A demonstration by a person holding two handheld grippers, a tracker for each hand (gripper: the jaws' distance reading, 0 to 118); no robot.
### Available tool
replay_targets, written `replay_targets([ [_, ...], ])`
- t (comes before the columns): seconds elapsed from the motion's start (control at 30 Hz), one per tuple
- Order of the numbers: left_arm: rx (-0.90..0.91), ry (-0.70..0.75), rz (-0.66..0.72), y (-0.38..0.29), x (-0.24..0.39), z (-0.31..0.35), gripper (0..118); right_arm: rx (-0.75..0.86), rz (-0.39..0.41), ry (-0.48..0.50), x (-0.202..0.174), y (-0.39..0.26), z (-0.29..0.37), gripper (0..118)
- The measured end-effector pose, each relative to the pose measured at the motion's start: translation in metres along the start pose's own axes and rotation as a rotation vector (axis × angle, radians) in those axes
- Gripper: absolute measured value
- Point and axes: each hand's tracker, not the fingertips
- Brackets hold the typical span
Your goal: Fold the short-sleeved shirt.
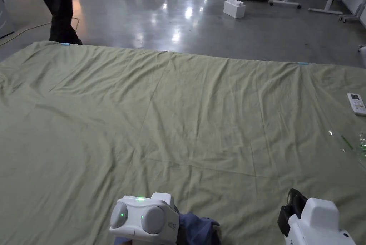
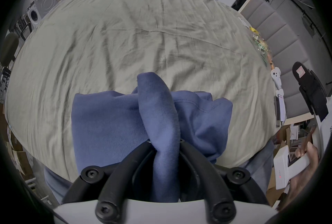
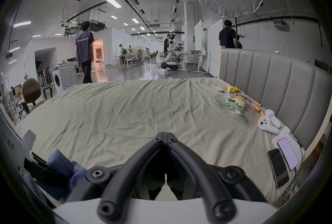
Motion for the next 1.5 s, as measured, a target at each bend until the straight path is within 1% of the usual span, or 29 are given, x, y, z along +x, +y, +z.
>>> replay_targets([
  [0.07,0.011,-0.013,0.009,0.001,0.001,0.003,16,-0.004,-0.001,-0.003,0.001,-0.002,-0.001,1],
  [0.1,0.022,-0.049,0.019,0.001,-0.001,0.005,22,-0.006,-0.002,-0.003,0.002,-0.002,-0.001,1],
  [0.17,0.031,-0.191,0.072,0.001,-0.009,0.012,57,-0.009,-0.001,-0.003,0.002,-0.002,0.000,1],
  [0.2,0.028,-0.276,0.127,0.002,-0.015,0.020,74,-0.009,0.000,-0.003,0.002,-0.002,0.000,1],
  [0.23,0.032,-0.321,0.153,0.002,-0.019,0.025,83,-0.009,0.002,-0.003,0.003,-0.002,0.001,1],
  [0.27,0.040,-0.347,0.162,0.003,-0.022,0.030,83,-0.010,0.002,-0.004,0.003,-0.002,0.001,1],
  [0.37,0.080,-0.327,0.154,0.006,-0.032,0.043,82,-0.014,0.003,-0.006,0.004,-0.002,0.000,1],
  [0.4,0.097,-0.319,0.153,0.006,-0.036,0.044,79,-0.015,0.002,-0.005,0.004,-0.003,0.000,1],
  [0.43,0.103,-0.311,0.154,0.006,-0.038,0.043,68,-0.016,0.001,-0.005,0.004,-0.003,-0.001,1],
  [0.53,0.094,-0.254,0.159,0.004,-0.041,0.030,29,-0.020,0.001,-0.003,0.003,-0.004,-0.001,1],
  [0.57,0.088,-0.239,0.148,0.002,-0.040,0.025,25,-0.021,0.002,-0.003,0.002,-0.003,0.000,1],
  [0.63,0.077,-0.250,0.136,-0.003,-0.037,0.011,22,-0.023,0.005,-0.001,0.002,-0.004,0.000,1],
  [0.7,0.061,-0.303,0.130,-0.009,-0.031,0.001,21,-0.026,0.008,-0.001,0.002,-0.004,0.000,1],
  [0.73,0.079,-0.339,0.109,-0.012,-0.026,-0.003,15,-0.027,0.009,-0.001,0.002,-0.005,0.000,1],
  [0.83,0.129,-0.284,0.025,-0.016,-0.013,-0.019,14,-0.031,0.015,-0.002,0.002,-0.006,-0.001,1],
  [0.87,0.128,-0.287,0.033,-0.017,-0.011,-0.024,11,-0.032,0.016,-0.002,0.002,-0.006,-0.001,1],
  [0.97,0.121,-0.259,0.023,-0.019,-0.003,-0.039,9,-0.036,0.019,-0.004,0.002,-0.007,-0.001,1],
  [1.07,0.137,-0.230,-0.024,-0.019,0.002,-0.046,8,-0.039,0.018,-0.004,0.000,-0.007,-0.001,1],
  [1.17,0.142,-0.232,-0.016,-0.019,0.001,-0.046,8,-0.037,0.022,-0.001,-0.001,-0.006,-0.001,1],
  [1.3,0.143,-0.261,-0.038,-0.019,-0.006,-0.027,8,-0.025,0.027,0.006,-0.004,-0.001,0.002,1],
  [1.43,0.238,-0.350,-0.037,-0.014,-0.019,0.009,8,0.001,0.030,0.011,-0.006,0.007,0.005,1],
  [1.5,0.307,-0.352,-0.041,-0.011,-0.026,0.030,8,0.024,0.035,0.015,-0.008,0.012,0.005,1],
])
